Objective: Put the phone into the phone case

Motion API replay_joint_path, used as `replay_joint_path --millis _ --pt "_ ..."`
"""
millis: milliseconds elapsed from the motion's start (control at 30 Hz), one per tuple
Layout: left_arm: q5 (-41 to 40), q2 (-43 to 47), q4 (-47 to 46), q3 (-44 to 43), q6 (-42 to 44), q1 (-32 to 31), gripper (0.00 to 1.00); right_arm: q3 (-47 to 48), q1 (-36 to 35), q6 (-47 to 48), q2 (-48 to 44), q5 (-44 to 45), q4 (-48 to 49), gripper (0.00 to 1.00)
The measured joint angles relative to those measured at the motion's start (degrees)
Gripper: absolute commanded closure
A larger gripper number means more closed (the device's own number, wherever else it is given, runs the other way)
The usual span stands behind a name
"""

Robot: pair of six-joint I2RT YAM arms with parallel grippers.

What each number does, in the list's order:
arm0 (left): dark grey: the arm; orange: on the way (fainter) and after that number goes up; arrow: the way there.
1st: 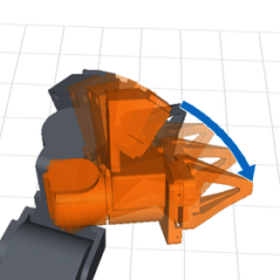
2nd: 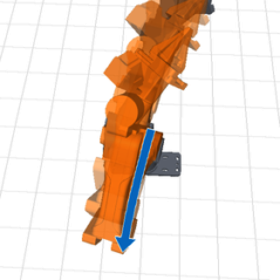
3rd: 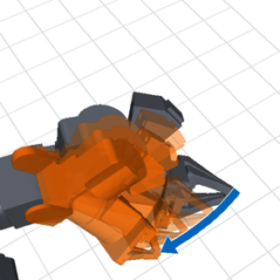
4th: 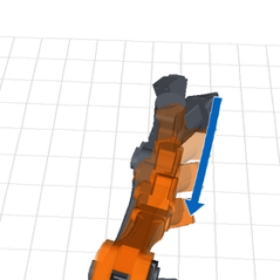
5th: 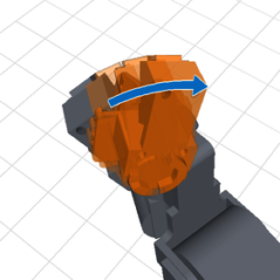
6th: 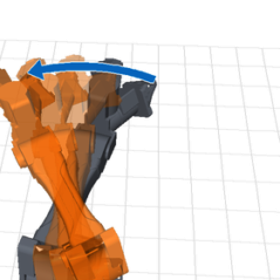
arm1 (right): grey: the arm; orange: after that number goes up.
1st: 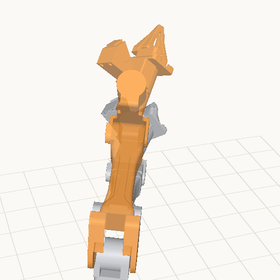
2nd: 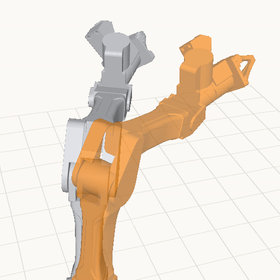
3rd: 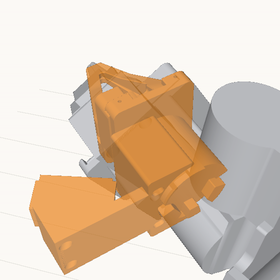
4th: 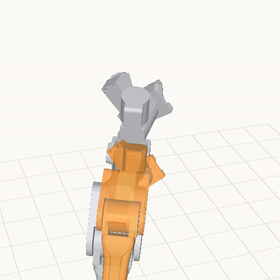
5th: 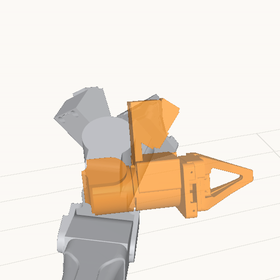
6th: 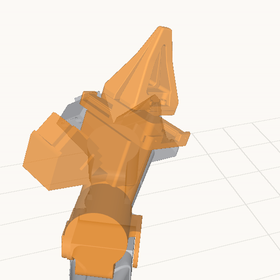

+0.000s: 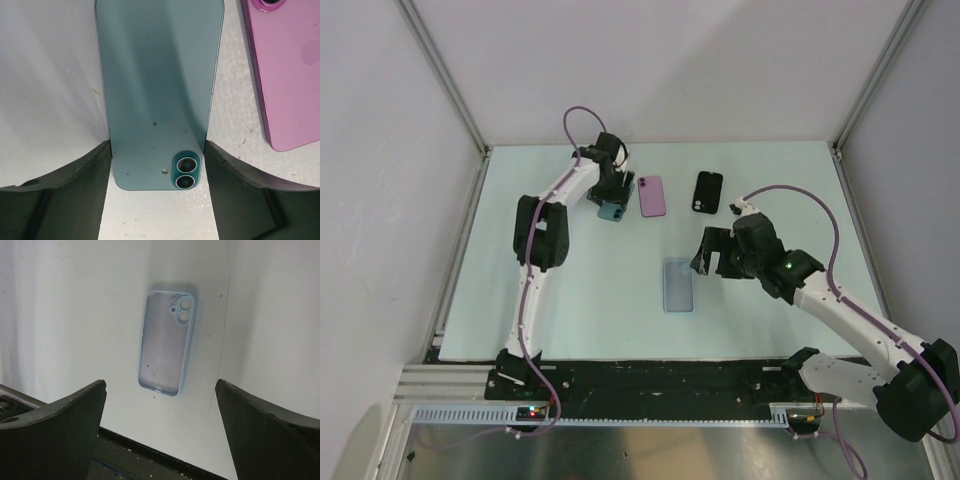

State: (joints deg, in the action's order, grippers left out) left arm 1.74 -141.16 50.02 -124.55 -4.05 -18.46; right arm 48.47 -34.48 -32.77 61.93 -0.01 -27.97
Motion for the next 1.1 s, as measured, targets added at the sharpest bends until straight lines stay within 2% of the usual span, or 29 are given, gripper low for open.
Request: replay_joint_path --millis 233,400,633,833,967,1100 --pt "0.2 4.9 -1.6 8.2 -1.7 -0.2 0.43 -0.7 0.0 0.0 0.1 -1.0 0.7 0.04" --pt "0.4 12.5 -3.3 20.9 -3.9 -1.1 0.43 -0.7 0.1 0.5 3.0 -1.6 4.2 0.04" --pt "3.0 25.6 -9.9 41.4 -8.8 -3.8 0.43 0.7 1.8 0.9 14.2 -5.6 12.0 0.05" --pt "6.0 36.1 -19.1 56.8 -13.9 -5.2 0.43 9.9 2.3 0.2 27.4 -11.0 19.1 0.08" --pt "7.9 42.2 -26.3 65.7 -17.0 -5.4 0.43 15.3 2.3 -1.9 34.6 -14.8 24.1 0.13" --pt "9.6 45.9 -31.9 71.1 -19.5 -6.0 0.43 17.7 2.4 -4.8 40.7 -18.3 28.5 0.17"
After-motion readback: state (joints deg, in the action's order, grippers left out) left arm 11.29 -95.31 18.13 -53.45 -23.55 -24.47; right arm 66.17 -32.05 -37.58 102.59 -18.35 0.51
